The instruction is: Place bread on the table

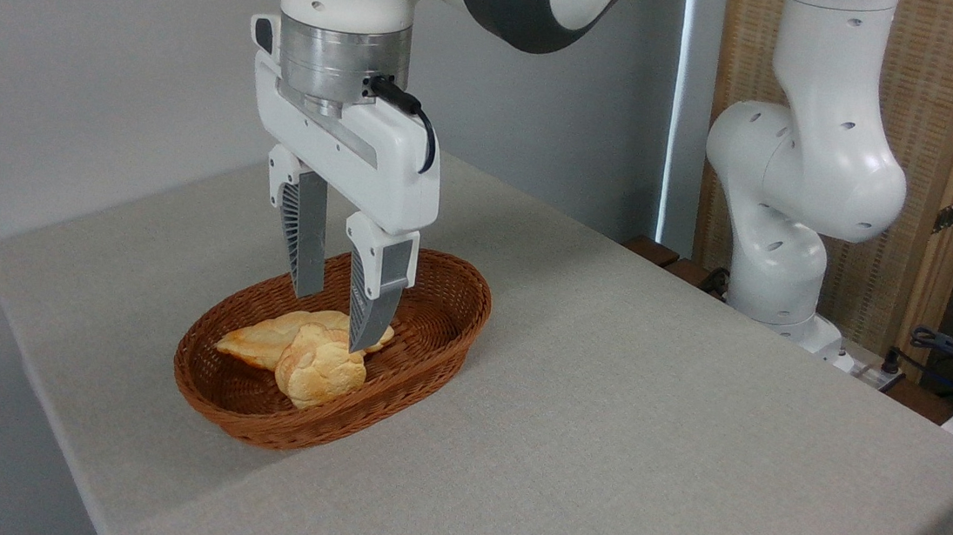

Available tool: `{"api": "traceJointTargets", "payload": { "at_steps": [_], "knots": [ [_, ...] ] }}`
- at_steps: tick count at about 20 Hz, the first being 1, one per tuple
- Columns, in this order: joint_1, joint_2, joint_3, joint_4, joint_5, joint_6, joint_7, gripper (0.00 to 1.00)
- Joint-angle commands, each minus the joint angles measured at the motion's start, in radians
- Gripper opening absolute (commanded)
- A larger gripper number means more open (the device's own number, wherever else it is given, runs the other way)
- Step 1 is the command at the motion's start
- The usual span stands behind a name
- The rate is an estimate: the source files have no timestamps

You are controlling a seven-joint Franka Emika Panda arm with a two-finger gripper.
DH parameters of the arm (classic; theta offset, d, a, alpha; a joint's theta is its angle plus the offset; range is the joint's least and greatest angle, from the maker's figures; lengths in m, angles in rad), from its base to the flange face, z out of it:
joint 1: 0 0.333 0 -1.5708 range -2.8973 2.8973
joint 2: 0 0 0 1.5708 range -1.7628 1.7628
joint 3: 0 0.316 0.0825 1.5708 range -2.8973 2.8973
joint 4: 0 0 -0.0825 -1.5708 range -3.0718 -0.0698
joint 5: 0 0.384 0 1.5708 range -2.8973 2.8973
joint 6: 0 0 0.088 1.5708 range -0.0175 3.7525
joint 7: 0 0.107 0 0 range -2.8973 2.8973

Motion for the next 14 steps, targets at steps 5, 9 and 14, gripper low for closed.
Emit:
{"api": "traceJointTargets", "payload": {
  "at_steps": [5, 9, 14],
  "knots": [
    [-0.007, 0.004, 0.011, 0.013, 0.003, 0.001, 0.010, 1.00],
    [-0.012, 0.001, 0.008, 0.008, 0.003, 0.000, 0.012, 1.00],
    [-0.018, 0.012, 0.002, -0.007, 0.003, 0.003, 0.015, 1.00]
  ]
}}
